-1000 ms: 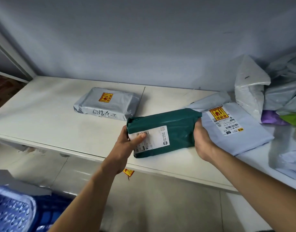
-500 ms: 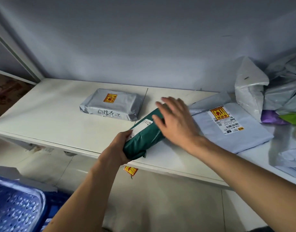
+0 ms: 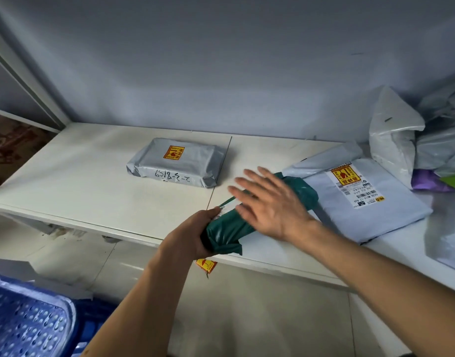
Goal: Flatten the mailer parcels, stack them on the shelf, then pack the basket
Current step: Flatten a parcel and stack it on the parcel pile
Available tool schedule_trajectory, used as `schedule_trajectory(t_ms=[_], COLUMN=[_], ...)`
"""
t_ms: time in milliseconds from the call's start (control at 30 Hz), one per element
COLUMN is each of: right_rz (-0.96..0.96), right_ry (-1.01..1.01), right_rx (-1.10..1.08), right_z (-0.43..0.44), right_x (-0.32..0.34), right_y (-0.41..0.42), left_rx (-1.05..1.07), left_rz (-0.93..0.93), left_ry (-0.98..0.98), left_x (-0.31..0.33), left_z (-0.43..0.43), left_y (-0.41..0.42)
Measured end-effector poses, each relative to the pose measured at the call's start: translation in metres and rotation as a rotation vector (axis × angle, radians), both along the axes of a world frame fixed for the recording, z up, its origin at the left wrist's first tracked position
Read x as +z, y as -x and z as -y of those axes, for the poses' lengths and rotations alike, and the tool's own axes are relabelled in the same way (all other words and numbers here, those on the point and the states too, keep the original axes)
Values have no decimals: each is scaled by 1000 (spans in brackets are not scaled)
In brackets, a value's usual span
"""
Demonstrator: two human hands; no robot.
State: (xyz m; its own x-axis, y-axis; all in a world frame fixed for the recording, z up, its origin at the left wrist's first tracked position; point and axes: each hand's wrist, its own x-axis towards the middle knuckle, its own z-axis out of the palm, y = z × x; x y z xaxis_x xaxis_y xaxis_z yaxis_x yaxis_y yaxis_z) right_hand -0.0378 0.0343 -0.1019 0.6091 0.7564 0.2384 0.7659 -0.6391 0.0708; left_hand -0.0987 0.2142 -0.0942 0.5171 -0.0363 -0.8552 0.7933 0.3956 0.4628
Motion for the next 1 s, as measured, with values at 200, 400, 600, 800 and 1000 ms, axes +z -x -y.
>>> schedule_trajectory(t_ms=[200, 400, 600, 800, 1000], right_rz=[-69, -667, -1279, -1630, -1726], right_ry=[-327, -1022, -1234, -1190, -1227], right_rx=[-216, -641, -874, -559, -495], right_z=[44, 22, 18, 32, 45], right_x=[-5, 14, 21, 15, 10], right_y=[-29, -21, -26, -29, -28], left_rx=[-28, -23, 32, 128, 150], left_rz=[-30, -3, 102, 338, 483], left_ry=[-41, -70, -74, -181, -180], left_x=[2, -1, -6, -17, -11], left_z=[-6, -6, -7, -17, -10], left_y=[6, 11, 13, 11, 11])
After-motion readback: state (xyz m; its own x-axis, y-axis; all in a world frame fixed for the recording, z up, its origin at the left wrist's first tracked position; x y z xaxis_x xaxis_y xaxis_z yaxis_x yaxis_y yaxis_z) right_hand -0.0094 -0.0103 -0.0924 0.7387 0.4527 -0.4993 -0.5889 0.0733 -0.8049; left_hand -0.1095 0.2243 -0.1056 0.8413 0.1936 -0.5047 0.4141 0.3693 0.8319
